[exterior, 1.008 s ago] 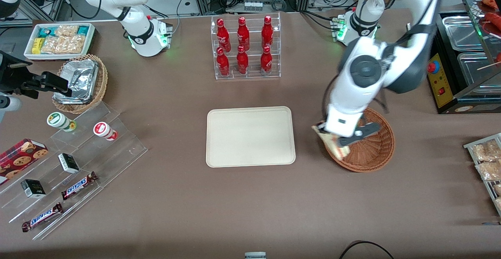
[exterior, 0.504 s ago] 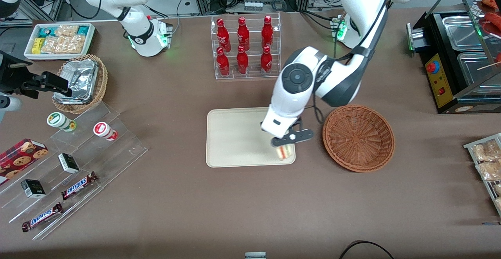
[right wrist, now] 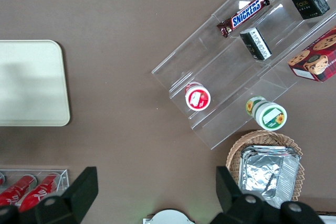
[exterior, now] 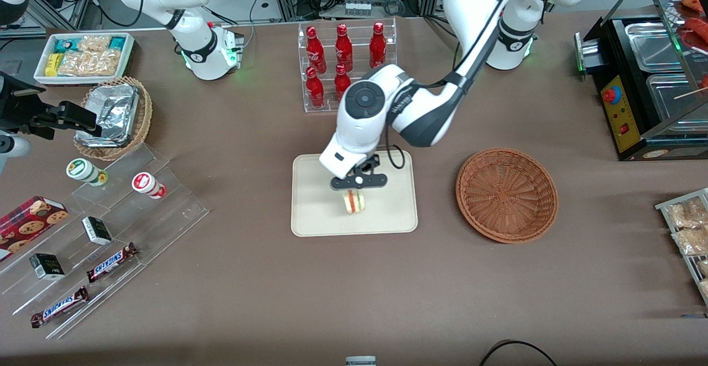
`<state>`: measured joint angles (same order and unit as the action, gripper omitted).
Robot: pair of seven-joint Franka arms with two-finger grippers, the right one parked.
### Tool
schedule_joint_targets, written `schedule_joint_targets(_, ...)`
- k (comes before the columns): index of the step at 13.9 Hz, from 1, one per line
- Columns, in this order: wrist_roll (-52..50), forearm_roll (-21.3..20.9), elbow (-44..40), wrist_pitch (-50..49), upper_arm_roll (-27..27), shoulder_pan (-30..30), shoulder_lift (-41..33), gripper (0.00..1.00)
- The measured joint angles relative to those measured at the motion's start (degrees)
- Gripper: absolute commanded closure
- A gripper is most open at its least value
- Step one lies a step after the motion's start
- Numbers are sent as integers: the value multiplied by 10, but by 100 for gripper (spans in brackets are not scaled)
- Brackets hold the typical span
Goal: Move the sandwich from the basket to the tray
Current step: 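Carry the sandwich with the left gripper over the cream tray, then lower the sandwich onto the tray and open the left gripper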
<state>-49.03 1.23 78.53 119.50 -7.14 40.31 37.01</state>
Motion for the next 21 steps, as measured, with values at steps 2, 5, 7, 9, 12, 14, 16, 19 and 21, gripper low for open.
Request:
schedule_joint_targets(2, 51, -1, 1, 0, 0, 6, 18, 100)
schedule_joint_targets(5, 88, -3, 1, 1, 0, 11, 41, 100)
schedule_joint_targets(7, 92, -11, 1, 1, 0, 13, 55, 100)
schedule_joint_targets(9, 92, -14, 1, 1, 0, 13, 66, 100)
schedule_joint_targets(12, 92, -15, 2, 4, 0, 13, 77, 100)
schedule_joint_targets(14, 92, -15, 2, 12, 0, 13, 84, 100)
schedule_joint_targets(16, 92, -15, 2, 27, 0, 13, 89, 98)
schedule_joint_targets(19, 92, -15, 2, 32, 0, 13, 91, 1)
schedule_joint_targets(21, 92, -15, 2, 33, 0, 13, 91, 0)
